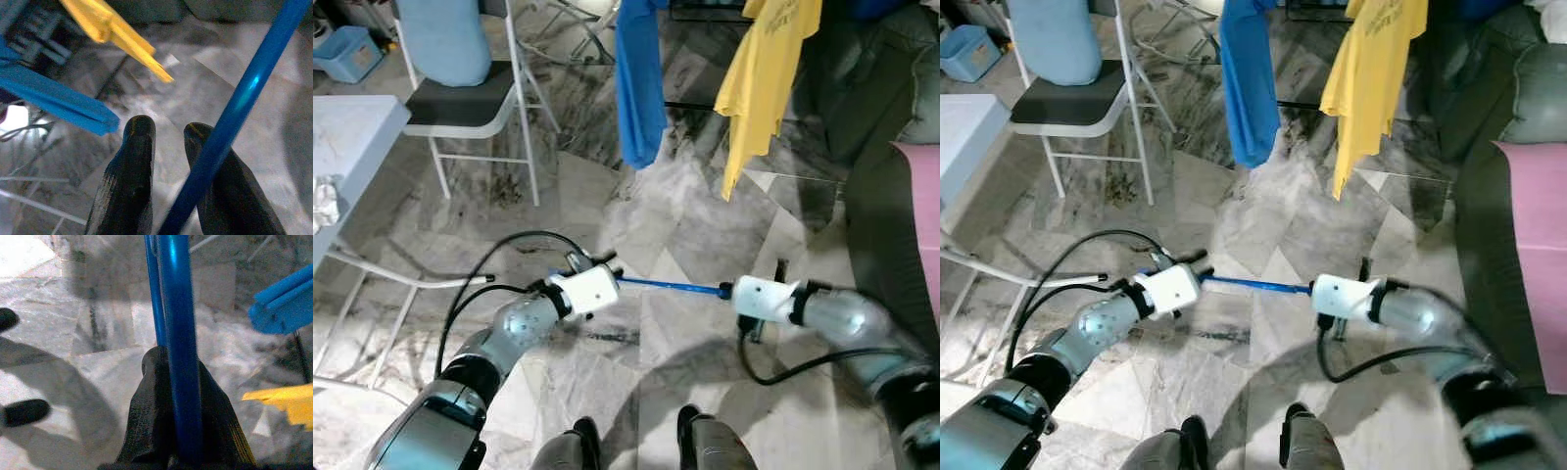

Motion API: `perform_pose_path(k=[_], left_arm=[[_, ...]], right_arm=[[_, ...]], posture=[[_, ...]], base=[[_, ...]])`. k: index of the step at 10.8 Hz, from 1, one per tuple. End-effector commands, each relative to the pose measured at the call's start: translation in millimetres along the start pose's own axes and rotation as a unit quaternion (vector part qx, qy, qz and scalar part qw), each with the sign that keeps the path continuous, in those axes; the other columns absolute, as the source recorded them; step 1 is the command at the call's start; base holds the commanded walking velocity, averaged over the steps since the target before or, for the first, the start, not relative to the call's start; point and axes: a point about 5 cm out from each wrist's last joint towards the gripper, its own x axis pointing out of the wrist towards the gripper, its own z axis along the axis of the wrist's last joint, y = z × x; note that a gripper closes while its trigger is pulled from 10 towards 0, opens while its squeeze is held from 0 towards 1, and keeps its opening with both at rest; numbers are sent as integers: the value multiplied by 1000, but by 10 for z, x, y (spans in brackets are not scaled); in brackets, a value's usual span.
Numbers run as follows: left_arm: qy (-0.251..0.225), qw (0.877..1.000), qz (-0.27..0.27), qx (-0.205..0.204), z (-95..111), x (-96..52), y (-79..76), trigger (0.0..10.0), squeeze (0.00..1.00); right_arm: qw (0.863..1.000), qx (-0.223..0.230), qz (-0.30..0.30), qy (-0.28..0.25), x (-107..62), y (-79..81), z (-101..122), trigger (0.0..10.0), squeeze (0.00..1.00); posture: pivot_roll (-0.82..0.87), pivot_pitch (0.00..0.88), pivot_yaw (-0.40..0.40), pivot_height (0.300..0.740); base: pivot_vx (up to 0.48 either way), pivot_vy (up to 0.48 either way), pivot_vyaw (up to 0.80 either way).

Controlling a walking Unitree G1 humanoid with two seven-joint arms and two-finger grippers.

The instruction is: Hang hanger

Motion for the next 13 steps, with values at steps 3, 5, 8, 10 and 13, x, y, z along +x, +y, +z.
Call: perform_pose_path(k=[3, 5, 8, 10, 13], left_arm=[[-27, 998, -12, -55, -35, -124, -164, 10000, 1000], [-35, 992, -62, -100, -38, -151, -365, 10000, 1000], [-21, 991, -101, -87, -89, -198, -456, 10000, 1000], [-21, 993, -105, -51, -92, -207, -413, 10000, 1000], [-10, 997, -49, 51, -76, -138, -199, 10000, 1000]], right_arm=[[991, 119, -48, 27, 90, 190, -105, 0, 0], [979, 187, -74, 32, 153, 338, -116, 0, 0], [965, 234, -118, 22, 151, 323, -52, 0, 0], [953, 258, -151, 40, 146, 290, -75, 0, 0], [938, 278, -205, 34, 129, 181, 20, 0, 0]], posture=[[-179, 246, 105, 740], [-184, 240, 98, 740], [-194, 242, 102, 740], [-196, 248, 116, 740], [-198, 275, 143, 740]], base=[[0, 0, 0], [0, 0, 0], [0, 0, 0], [0, 0, 0], [0, 0, 0]])
